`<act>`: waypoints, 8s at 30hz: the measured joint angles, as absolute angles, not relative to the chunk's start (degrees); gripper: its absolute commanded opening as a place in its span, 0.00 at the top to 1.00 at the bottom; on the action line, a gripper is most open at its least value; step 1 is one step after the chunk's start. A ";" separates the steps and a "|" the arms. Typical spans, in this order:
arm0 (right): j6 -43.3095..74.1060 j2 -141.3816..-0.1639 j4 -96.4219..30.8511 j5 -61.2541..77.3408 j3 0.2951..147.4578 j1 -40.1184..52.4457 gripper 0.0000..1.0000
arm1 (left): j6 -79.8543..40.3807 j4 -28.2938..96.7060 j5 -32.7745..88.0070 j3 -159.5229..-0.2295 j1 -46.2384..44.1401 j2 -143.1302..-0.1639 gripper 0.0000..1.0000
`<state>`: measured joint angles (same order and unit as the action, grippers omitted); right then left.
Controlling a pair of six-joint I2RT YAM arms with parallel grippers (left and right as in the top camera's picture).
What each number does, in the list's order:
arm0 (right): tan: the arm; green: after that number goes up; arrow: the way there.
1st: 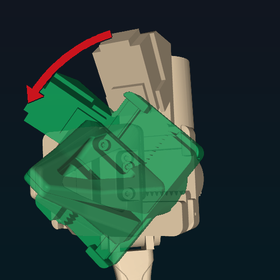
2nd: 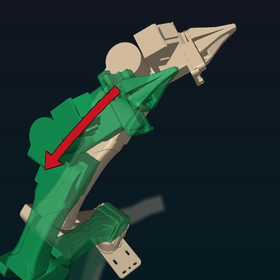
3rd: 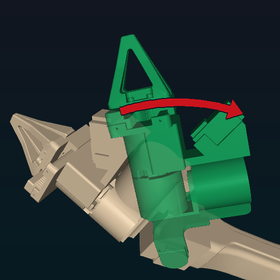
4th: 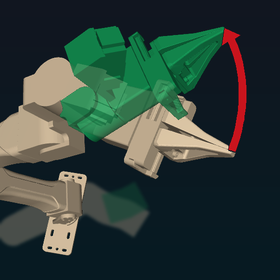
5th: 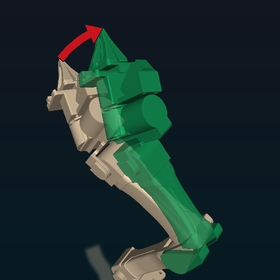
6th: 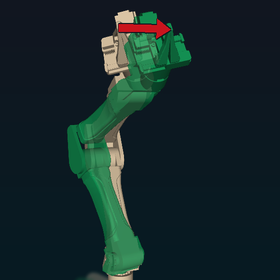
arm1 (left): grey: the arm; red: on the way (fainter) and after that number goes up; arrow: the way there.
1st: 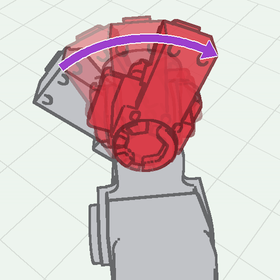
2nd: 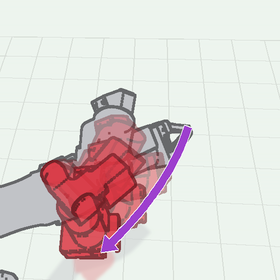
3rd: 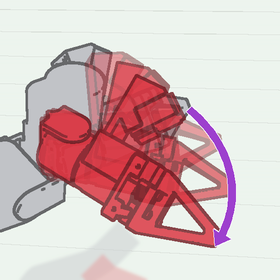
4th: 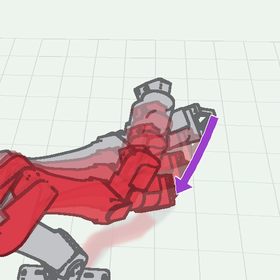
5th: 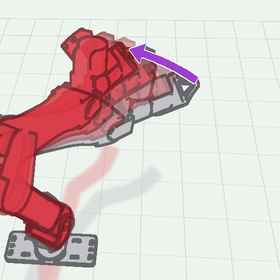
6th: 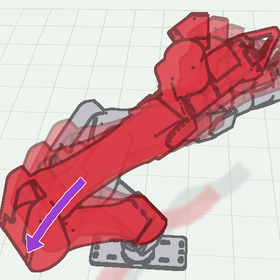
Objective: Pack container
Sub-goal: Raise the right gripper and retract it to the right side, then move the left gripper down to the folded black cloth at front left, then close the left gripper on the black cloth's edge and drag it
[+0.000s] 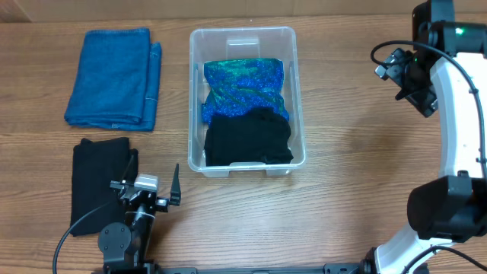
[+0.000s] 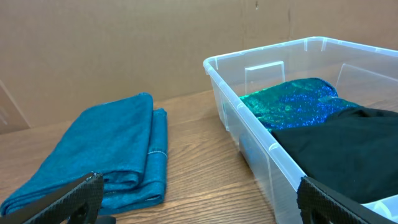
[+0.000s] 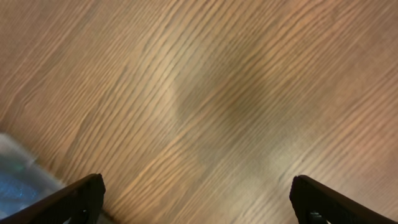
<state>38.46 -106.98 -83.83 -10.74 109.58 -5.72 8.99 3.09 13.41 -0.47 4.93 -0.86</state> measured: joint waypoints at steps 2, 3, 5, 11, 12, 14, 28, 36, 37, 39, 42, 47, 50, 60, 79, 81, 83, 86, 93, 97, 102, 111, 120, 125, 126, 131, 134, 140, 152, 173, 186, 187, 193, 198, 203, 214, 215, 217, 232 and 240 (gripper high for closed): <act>38.59 -107.00 -82.26 -10.76 105.78 -6.15 0.00 | 8.99 3.09 13.41 -0.47 4.93 -0.86 0.00; 38.63 -107.00 -82.26 -10.76 104.73 -6.35 0.00 | 8.99 3.09 13.41 -0.47 4.93 -0.86 0.00; 38.76 -106.98 -82.26 -10.76 104.47 -6.35 0.00 | 8.99 3.09 13.41 -0.47 4.93 -0.86 0.00; 38.76 -106.98 -81.58 -10.74 104.44 -6.35 0.00 | 8.99 3.09 13.41 -0.47 4.93 -0.86 0.00; 38.79 -106.98 -81.56 -10.74 104.44 -6.33 0.00 | 9.06 3.09 13.34 -0.47 4.93 -0.86 0.00; 38.76 -106.98 -81.56 -10.74 104.44 -6.35 0.00 | 9.26 3.11 12.38 -0.47 4.93 -0.86 0.00; 38.79 -107.00 -81.54 -10.74 104.44 -6.35 0.00 | 6.94 -2.72 13.89 -1.19 4.93 -0.84 0.00; 38.76 -107.00 -81.52 -10.76 104.44 -6.35 0.00 | 3.92 15.64 15.90 -22.35 4.93 -4.32 0.00; 38.76 -106.98 -81.49 -10.76 104.44 -6.35 0.00 | 3.90 18.33 15.88 -25.71 4.93 -6.79 0.00; 38.79 -107.00 -81.49 -10.79 104.44 -6.35 0.00 | 4.12 25.21 15.92 -32.08 4.93 -13.19 0.00; 38.74 -107.00 -81.49 -10.74 104.38 -6.35 0.00 | 6.24 37.43 16.10 -44.36 4.93 -29.98 0.00; 38.79 -106.98 -81.47 -10.74 104.31 -6.35 0.00 | 7.66 56.03 14.90 -60.93 5.02 -55.64 0.00; 38.79 -107.00 -81.49 -10.76 104.29 -6.33 0.00 | 5.17 59.31 13.19 -62.94 7.97 -64.07 0.00; 38.81 -106.98 -81.47 -10.76 104.29 -6.35 0.00 | -1.54 64.18 11.51 -62.98 29.50 -69.69 0.00; 38.79 -107.00 -81.49 -10.76 104.29 -6.35 0.00 | -0.60 39.16 12.58 -51.33 45.98 -70.26 0.00; 38.79 -106.98 -81.49 -10.76 104.29 -6.35 0.00 | 4.82 39.33 11.55 -51.33 45.98 -70.28 0.00; 38.76 -106.98 -81.47 -10.76 104.29 -6.35 0.00 | 9.69 39.46 11.09 -51.33 45.98 -70.32 0.00; 38.79 -106.98 -81.47 -10.76 104.29 -6.35 0.00 | 13.08 39.57 11.33 -51.33 45.98 -71.75 0.00; 38.76 -106.98 -81.47 -10.79 104.29 -6.35 0.00 | 15.27 37.56 13.85 -51.33 45.98 -84.62 0.00; 38.79 -106.98 -81.47 -10.76 104.29 -6.35 0.00 | 15.31 36.14 18.50 -51.33 45.95 -89.49 0.00; 38.79 -106.98 -81.47 -10.76 104.29 -6.33 0.00 | 16.56 36.40 20.21 -51.33 45.98 -92.42 0.00; 38.79 -106.98 -81.45 -10.74 104.29 -6.33 0.00 | 17.17 37.34 21.08 -51.96 45.93 -95.11 0.00; 38.79 -106.98 -81.45 -10.76 104.29 -6.35 0.00 | 16.69 33.74 30.87 -52.16 35.66 -96.86 0.00; 38.76 -106.98 -81.49 -10.76 104.29 -6.35 0.00 | 12.05 31.07 33.43 -52.01 32.73 -97.32 0.00; 38.81 -106.98 -81.45 -10.76 104.29 -6.35 0.00 | 11.49 31.00 33.50 -52.01 32.80 -97.32 0.00; 38.79 -106.98 -81.47 -10.76 104.29 -6.35 0.00 | 10.79 32.16 31.40 -52.73 33.04 -97.34 0.00; 38.76 -106.98 -81.47 -10.76 104.29 -6.35 0.00 | 11.44 34.72 25.54 -54.46 33.04 -97.45 0.00; 38.76 -107.00 -81.47 -10.76 104.29 -6.35 0.00 | 12.34 39.72 12.75 -55.16 33.01 -97.54 0.00; 38.76 -106.98 -81.49 -10.76 104.29 -6.35 0.00 | 4.89 45.69 11.86 -55.94 33.15 -97.54 0.00; 38.76 -107.00 -81.47 -10.76 104.29 -6.35 0.00 | 0.64 37.01 33.56 -55.92 33.41 -97.58 0.00; 38.79 -107.00 -81.47 -10.76 104.29 -6.35 0.00 | 23.46 41.45 24.01 -55.92 33.41 -98.28 0.00; 38.79 -107.00 -81.47 -10.76 104.29 -6.35 0.00 | 24.47 41.80 24.60 -55.92 33.41 -99.18 0.00; 38.79 -106.98 -81.47 -10.79 104.29 -6.35 0.00 | 25.74 42.92 27.03 -56.10 33.41 -101.16 0.00; 38.79 -106.98 -81.45 -10.76 104.29 -6.33 0.00 | 26.72 44.18 32.53 -56.42 33.41 -102.28 0.00; 38.79 -107.00 -81.45 -10.76 104.29 -6.35 0.00 | 28.99 48.73 37.76 -56.42 33.30 -103.33 0.00; 38.81 -107.00 -81.47 -10.76 104.29 -6.33 0.00 | 29.82 54.08 38.65 -56.40 28.49 -103.35 0.00; 38.79 -106.98 -81.49 -10.79 104.29 -6.35 0.00 | 29.82 53.54 38.74 -56.40 28.47 -103.37 0.00; 38.79 -106.98 -81.47 -10.76 104.29 -6.33 0.00 | 29.82 53.19 38.87 -56.40 28.47 -103.42 0.00; 38.81 -107.00 -81.52 -10.74 104.29 -6.35 0.00 | 30.06 52.10 37.60 -56.38 28.47 -103.42 0.96; 38.79 -106.98 -81.45 -10.76 104.29 -6.35 0.00 | 28.45 51.83 37.58 -56.38 28.73 -103.42 0.96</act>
<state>38.79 -106.98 -81.45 -10.76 104.29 -6.35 28.45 51.83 37.58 -56.38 28.73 -103.42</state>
